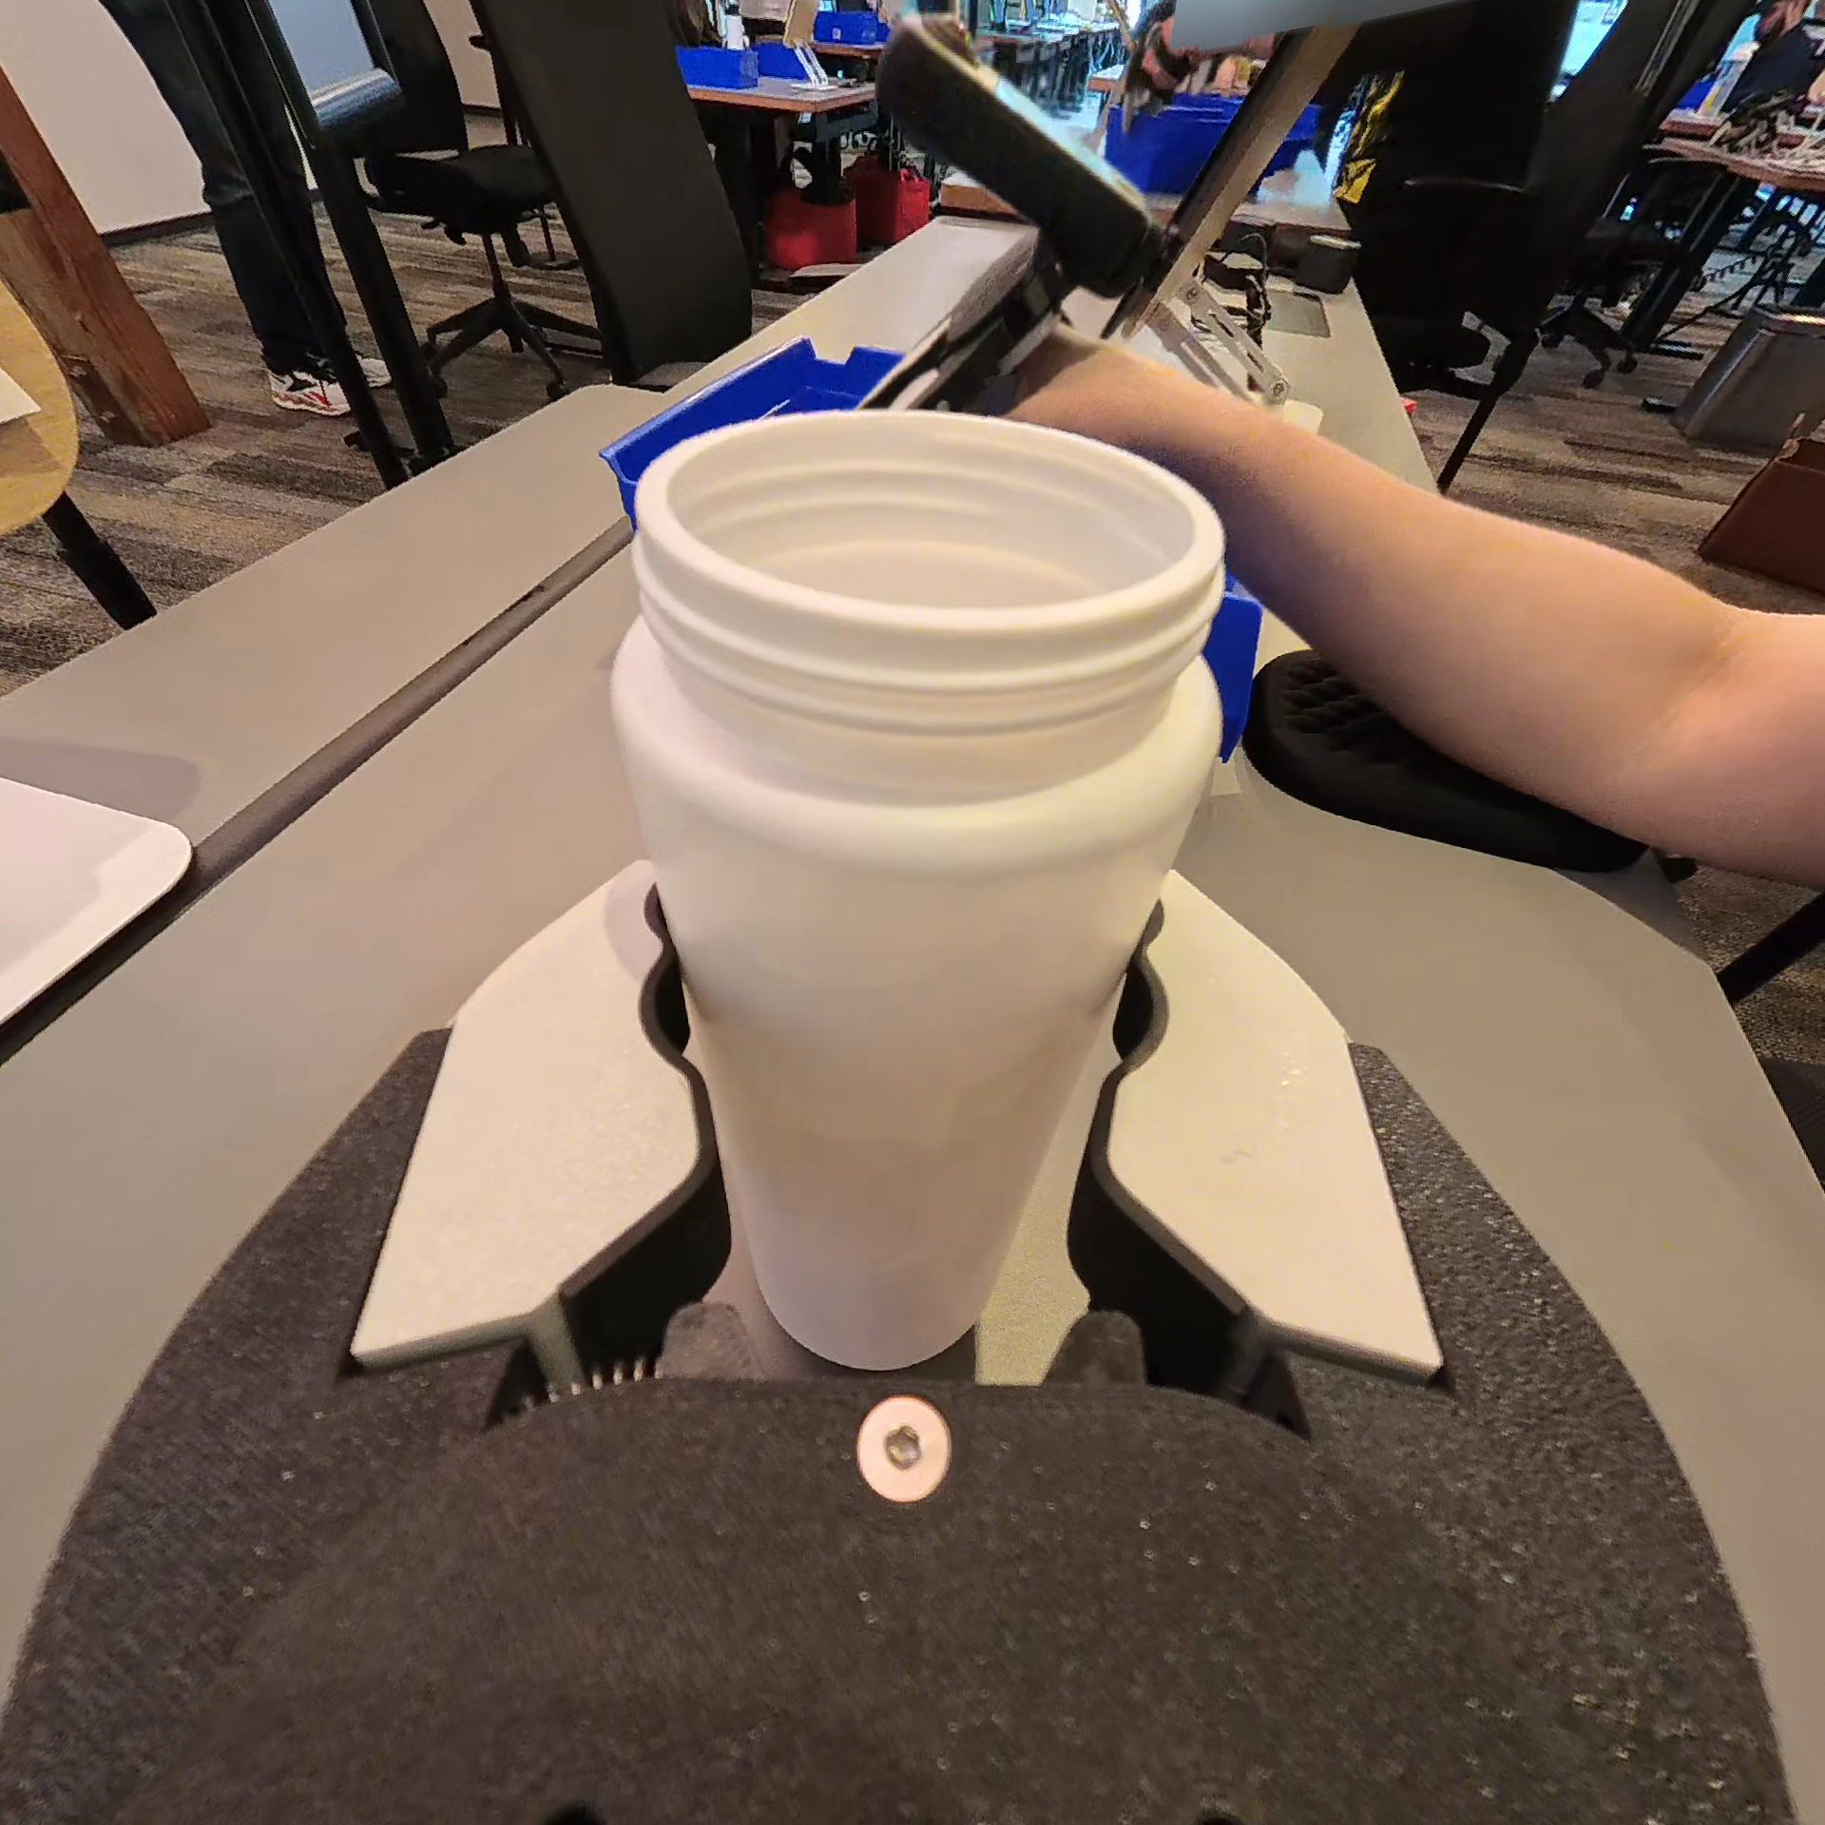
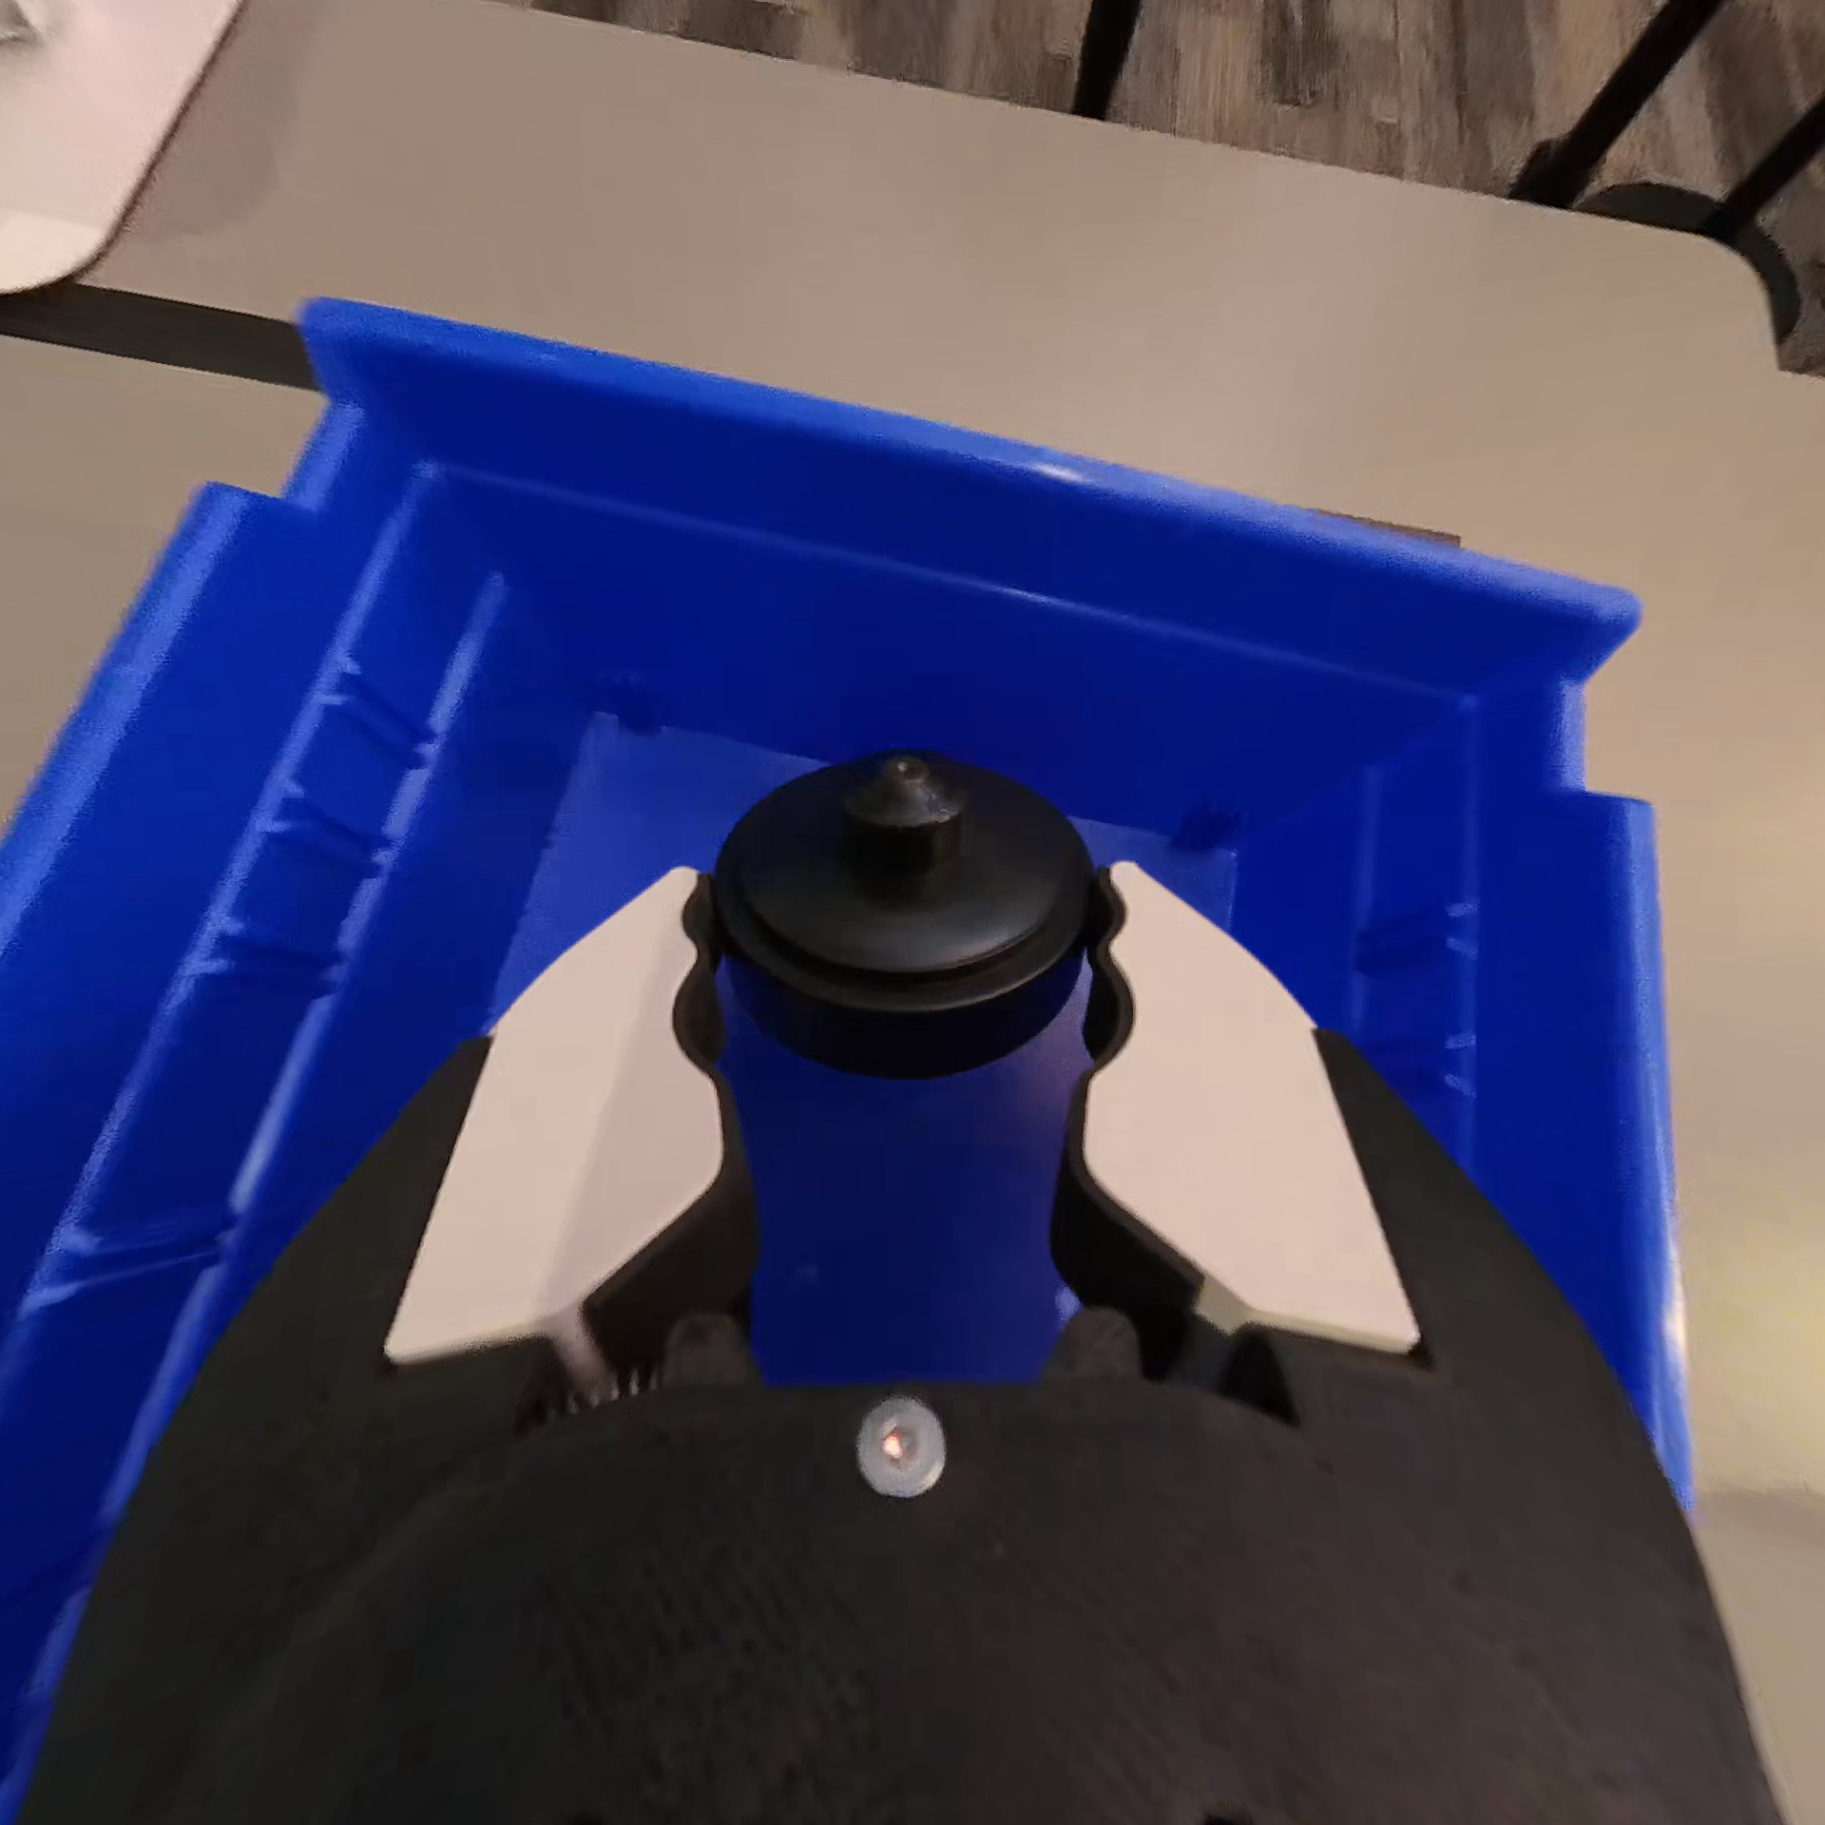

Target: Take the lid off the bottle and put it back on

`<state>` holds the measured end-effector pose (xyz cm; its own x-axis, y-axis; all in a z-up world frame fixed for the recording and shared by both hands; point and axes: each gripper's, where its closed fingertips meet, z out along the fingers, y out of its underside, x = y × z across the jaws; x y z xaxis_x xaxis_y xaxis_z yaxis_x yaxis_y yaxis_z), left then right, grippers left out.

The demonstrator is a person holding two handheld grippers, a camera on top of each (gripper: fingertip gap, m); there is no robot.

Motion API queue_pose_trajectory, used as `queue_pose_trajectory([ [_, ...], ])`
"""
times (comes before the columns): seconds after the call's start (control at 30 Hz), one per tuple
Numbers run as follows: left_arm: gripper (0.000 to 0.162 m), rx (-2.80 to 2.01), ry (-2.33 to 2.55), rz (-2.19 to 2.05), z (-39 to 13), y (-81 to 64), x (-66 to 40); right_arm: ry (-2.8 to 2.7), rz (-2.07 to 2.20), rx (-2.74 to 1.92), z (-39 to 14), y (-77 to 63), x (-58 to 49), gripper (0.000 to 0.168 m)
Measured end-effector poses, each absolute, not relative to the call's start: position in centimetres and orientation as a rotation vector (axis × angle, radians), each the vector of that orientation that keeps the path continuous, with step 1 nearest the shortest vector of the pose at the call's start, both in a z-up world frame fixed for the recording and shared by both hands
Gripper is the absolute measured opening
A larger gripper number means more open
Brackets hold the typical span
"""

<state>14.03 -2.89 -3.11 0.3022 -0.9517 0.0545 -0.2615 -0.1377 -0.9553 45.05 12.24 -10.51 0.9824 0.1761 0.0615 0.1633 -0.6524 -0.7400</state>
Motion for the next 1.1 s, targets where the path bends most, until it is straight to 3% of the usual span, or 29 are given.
queue_pose_trajectory([
  [0.77,0.086,-1.646,1.074,-0.887,-3.0,-1.9,13.4,-0.267,-0.133,-2.494,-14.9,11.1,47.6,0.079],
  [0.93,0.086,-1.644,1.059,-0.898,-2.8,-1.8,13.1,-0.272,-0.202,-2.375,-9.7,11.1,47.4,0.081],
  [1.1,0.086,-1.623,1.029,-0.919,-1.6,-1.7,12.7,-0.425,-0.168,-2.032,0.8,9.8,41.5,0.08],
])
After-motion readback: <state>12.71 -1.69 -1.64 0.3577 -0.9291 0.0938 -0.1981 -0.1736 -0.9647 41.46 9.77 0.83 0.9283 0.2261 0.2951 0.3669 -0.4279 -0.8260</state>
